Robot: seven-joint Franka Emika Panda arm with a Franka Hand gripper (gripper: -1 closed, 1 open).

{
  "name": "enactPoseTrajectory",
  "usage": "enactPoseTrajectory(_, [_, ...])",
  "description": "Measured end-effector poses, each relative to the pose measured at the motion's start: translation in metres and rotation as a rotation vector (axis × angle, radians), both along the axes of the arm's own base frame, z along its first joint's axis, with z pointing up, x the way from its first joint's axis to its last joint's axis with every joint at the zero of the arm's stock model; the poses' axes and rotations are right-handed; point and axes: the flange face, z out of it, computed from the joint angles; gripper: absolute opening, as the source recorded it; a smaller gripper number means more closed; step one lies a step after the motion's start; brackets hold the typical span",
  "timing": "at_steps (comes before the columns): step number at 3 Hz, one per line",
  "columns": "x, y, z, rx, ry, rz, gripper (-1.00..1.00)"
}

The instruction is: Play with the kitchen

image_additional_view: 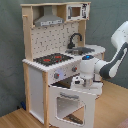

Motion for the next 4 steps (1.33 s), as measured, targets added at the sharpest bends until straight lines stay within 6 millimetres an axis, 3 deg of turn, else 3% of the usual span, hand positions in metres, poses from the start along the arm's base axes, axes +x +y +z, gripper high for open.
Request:
enactPoseTrajectory(2, [-0.006, -0.002, 0.025, -0.064, -0.105, -0.139, -1.00])
enactPoseTrajectory(4, [-0.003, -0.004, 0.064, -0.115, -0.232, -0.236, -1.00])
